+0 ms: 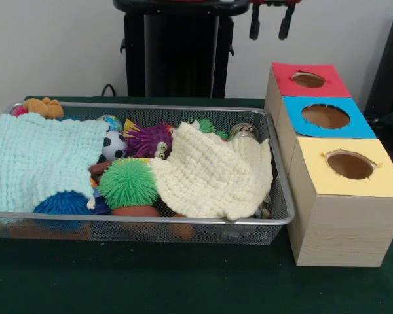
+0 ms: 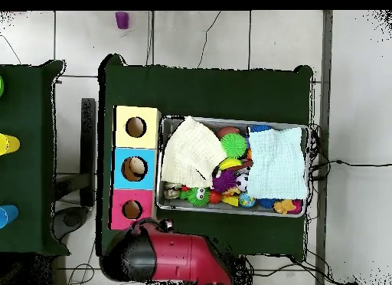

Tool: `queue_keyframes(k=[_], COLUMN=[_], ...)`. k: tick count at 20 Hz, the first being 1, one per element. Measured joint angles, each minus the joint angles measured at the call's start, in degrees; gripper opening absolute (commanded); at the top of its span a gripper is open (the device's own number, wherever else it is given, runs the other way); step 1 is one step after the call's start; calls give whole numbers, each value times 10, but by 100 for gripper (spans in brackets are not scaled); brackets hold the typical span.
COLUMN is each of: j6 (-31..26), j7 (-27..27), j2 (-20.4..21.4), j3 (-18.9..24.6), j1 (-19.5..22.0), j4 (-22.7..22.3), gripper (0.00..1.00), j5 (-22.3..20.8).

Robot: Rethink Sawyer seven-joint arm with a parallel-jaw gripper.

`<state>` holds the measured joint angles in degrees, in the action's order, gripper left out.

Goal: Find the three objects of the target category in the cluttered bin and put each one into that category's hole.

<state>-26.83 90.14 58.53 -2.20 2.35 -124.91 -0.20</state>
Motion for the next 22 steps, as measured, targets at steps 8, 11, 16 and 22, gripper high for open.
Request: queue_keyframes(k=[8, 11, 16, 22], j6=[47, 54, 54, 54], j7=[0, 0, 0, 0], j2=[-78, -101, -128, -137], j3=[-4, -5, -10, -25], j1=[45, 61, 75, 74], j4=[0, 1, 0, -1], gripper=[100, 100, 100, 100], j5=[0, 1, 1, 1])
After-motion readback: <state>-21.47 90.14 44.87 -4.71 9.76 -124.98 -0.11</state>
